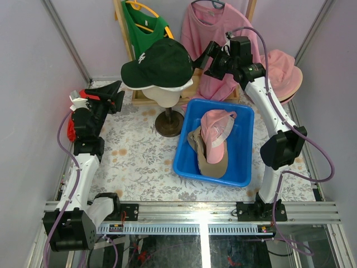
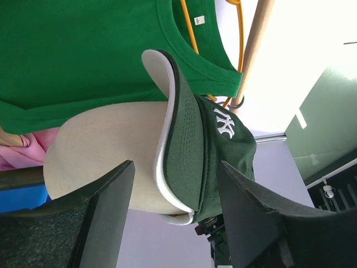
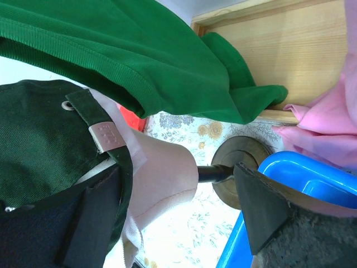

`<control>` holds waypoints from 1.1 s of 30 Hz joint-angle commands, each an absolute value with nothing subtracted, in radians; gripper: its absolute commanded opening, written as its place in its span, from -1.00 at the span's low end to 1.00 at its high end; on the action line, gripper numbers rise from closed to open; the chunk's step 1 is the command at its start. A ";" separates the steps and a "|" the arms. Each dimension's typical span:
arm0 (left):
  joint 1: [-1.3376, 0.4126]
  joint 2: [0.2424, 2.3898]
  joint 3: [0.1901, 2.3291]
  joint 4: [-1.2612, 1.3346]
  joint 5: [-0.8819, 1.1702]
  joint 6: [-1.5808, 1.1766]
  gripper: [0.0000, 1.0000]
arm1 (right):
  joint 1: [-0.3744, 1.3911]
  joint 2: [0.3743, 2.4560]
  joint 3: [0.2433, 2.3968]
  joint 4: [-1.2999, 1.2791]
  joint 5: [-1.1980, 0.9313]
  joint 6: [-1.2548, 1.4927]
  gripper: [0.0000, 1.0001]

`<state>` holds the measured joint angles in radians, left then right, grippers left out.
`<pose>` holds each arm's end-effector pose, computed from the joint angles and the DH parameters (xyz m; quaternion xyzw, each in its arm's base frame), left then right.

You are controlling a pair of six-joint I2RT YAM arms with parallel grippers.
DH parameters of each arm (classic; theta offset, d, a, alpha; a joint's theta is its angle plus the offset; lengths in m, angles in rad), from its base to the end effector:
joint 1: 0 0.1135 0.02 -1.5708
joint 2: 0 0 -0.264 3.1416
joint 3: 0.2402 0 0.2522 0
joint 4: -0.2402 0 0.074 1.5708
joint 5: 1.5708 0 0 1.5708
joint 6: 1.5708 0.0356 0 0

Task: Stack the hats
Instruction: Adjust the hat on the hat stand, then pick up the hat from the bin.

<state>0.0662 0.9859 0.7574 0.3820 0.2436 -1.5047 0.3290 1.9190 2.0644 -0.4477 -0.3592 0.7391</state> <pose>0.2338 0.0069 0.3532 -0.3916 0.5220 -0.5560 0.5149 0.4182 0.1560 0.4246 0.0577 0.7975 0.4206 0.4286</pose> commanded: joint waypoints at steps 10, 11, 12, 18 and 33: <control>0.062 0.984 0.801 0.404 0.248 -1.469 0.22 | 0.314 1.775 1.984 -0.264 -0.383 0.829 0.74; 0.062 0.984 0.801 0.402 0.248 -1.467 0.23 | 0.313 1.772 1.982 -0.263 -0.383 0.830 0.74; 0.063 0.983 0.802 0.402 0.248 -1.467 0.23 | 0.313 1.765 1.977 -0.260 -0.379 0.831 0.74; 0.063 0.966 0.805 0.385 0.241 -1.454 0.23 | 0.297 1.712 1.953 -0.294 -0.325 0.800 0.74; 0.006 0.886 0.900 0.145 0.184 -1.254 0.23 | 0.306 1.287 1.472 -0.461 -0.192 0.590 0.70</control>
<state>0.0372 0.9108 0.8444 0.2203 0.2234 -1.3537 0.2981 1.3937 1.5845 -0.4110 -0.2245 0.6655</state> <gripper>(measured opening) 0.612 0.858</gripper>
